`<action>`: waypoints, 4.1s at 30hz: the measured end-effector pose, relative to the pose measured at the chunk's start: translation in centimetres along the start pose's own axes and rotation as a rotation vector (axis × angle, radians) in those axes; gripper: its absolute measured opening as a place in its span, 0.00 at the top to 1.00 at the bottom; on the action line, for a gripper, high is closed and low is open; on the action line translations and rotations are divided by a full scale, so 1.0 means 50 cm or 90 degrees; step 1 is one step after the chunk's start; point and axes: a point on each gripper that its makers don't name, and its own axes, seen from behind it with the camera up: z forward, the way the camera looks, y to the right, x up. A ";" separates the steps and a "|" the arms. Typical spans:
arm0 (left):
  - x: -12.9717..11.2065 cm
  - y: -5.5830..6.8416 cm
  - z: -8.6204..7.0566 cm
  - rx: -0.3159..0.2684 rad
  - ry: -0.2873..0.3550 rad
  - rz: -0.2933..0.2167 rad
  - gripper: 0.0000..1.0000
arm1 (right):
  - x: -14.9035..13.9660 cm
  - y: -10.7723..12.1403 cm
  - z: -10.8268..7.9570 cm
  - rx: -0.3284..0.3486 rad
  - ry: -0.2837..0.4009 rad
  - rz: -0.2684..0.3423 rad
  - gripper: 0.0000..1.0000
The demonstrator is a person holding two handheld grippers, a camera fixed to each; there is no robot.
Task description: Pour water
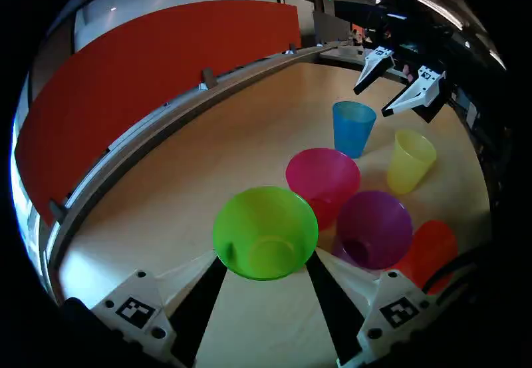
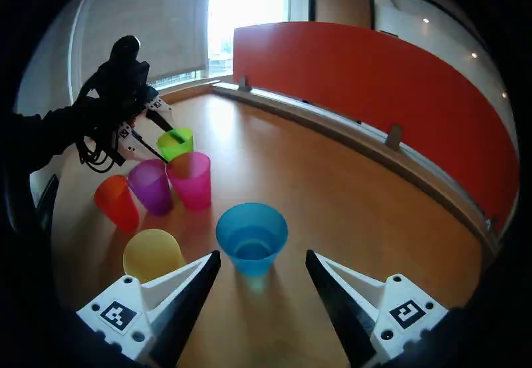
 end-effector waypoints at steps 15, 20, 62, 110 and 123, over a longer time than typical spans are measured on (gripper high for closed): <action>0.024 -0.024 -0.045 0.032 0.030 -0.009 0.20 | -0.018 -0.005 0.017 0.006 -0.016 -0.003 0.00; 0.031 -0.028 -0.061 0.040 0.040 -0.016 0.20 | -0.024 -0.011 0.027 0.010 -0.022 -0.007 0.00; 0.046 -0.035 -0.125 0.069 0.087 -0.047 0.21 | -0.013 -0.020 0.116 0.005 -0.020 0.000 0.10; 0.151 0.006 -0.231 0.095 0.197 -0.069 0.20 | 0.170 -0.070 -0.032 -0.016 0.160 0.000 0.11; 0.179 0.029 -0.283 0.096 0.251 -0.082 0.20 | 0.195 -0.096 -0.068 -0.019 0.176 -0.006 0.11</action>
